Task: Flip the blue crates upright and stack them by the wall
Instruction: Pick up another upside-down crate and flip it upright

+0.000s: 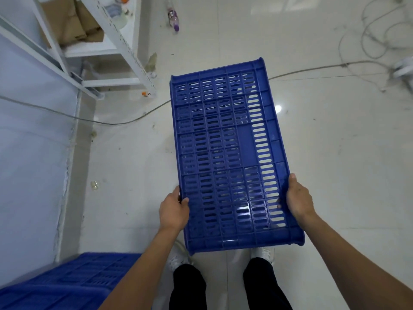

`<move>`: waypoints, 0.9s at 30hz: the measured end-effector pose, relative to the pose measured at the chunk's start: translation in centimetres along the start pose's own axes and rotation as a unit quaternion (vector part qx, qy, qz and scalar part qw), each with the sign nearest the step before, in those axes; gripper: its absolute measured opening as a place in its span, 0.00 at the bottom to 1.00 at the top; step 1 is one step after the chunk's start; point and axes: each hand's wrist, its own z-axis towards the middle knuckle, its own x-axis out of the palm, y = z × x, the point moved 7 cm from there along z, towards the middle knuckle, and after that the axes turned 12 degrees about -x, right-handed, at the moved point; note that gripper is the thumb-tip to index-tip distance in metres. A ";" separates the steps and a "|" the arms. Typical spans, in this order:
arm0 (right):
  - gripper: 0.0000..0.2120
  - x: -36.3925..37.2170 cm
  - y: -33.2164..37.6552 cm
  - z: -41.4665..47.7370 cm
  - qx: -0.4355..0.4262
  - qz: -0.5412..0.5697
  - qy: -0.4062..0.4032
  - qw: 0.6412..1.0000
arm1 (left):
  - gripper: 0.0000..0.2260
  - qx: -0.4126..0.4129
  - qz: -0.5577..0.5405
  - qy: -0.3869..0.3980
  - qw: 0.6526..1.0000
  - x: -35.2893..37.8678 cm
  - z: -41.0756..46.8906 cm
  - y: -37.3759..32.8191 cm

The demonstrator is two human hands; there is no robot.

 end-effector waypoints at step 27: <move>0.24 6.4 12.1 -10.2 -0.321 -0.258 0.022 0.911 | 0.11 -0.025 0.010 0.028 0.999 -1.6 0.7 -0.5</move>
